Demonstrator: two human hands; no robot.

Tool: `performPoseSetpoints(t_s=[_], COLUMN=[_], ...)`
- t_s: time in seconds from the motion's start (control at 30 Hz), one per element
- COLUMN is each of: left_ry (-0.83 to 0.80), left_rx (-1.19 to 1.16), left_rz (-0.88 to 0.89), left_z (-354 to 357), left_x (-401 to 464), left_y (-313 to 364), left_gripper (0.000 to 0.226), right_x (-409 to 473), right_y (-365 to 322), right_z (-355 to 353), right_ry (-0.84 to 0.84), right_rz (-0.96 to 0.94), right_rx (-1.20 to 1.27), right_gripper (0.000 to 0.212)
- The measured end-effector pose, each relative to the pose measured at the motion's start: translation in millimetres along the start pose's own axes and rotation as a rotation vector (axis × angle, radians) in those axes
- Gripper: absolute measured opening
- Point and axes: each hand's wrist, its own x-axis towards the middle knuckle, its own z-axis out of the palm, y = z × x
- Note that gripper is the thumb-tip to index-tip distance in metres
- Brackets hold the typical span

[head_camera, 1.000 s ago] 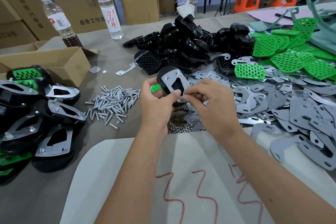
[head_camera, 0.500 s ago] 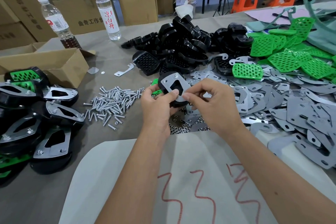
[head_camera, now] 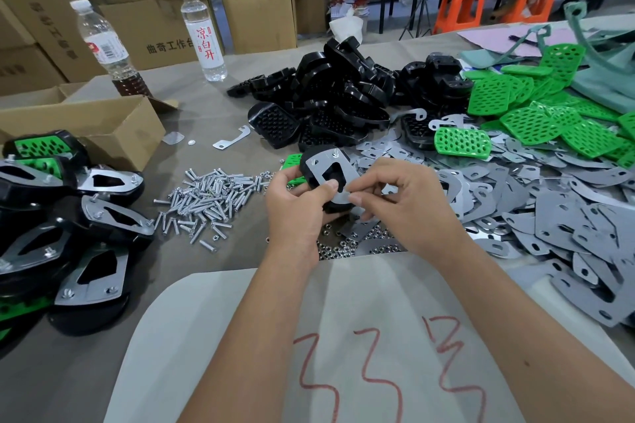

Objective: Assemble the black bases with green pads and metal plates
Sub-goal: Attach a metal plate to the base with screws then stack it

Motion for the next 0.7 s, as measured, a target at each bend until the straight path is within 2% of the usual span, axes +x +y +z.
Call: performPoseSetpoints(t_s=[0.07,0.13,0.2,0.33,0.43,0.5,0.53,0.6,0.67,0.7], left_ry=[-0.012,-0.024,-0.034,0.038,0.094,0.109,0.109,0.101,0.105,0.112], left_rx=[0.014,0.018,0.014,-0.049,-0.097,-0.126,-0.138,-0.13,-0.124,-0.131], left_rz=[0.015,0.033,0.037,0.009,-0.011,-0.024,-0.027,-0.025,-0.023,-0.03], left_z=[0.6,1.3,2.2,1.1,0.5,0.8,1.0,0.5,0.2,0.1], left_x=[-1.0,-2.2,-3.1,-0.1,3.0,4.4,5.0,5.7,5.7,5.3], left_y=[-0.3,-1.2,-1.5,-1.5,-1.3,-1.6,-1.8,-2.6,-2.9,-3.0], left_gripper=[0.038,0.037,0.036,0.04,0.045,0.044,0.044,0.044,0.045,0.045], right_x=[-1.4,-1.8,-1.8,-3.4,-5.8,-6.0,-6.2,-5.9,-5.7,-6.5], right_y=[-0.6,-1.2,0.6,-2.1,-4.9,-1.1,-0.8,-3.5,-4.6,-5.7], right_z=[0.8,3.2,3.9,6.0,4.5,1.6,0.0,-0.5,1.3,1.5], right_ry=[0.025,0.074,0.093,0.023,0.023,0.098,0.111,0.044,-0.063,-0.056], right_rz=[0.017,0.025,0.007,-0.025,0.004,0.005,0.01,0.048,0.095,0.108], right_rx=[-0.022,-0.06,-0.075,-0.115,-0.048,-0.028,0.0,0.051,0.047,0.051], right_gripper=[0.009,0.019,0.019,0.022,0.007,0.035,0.037,0.029,0.039,0.048])
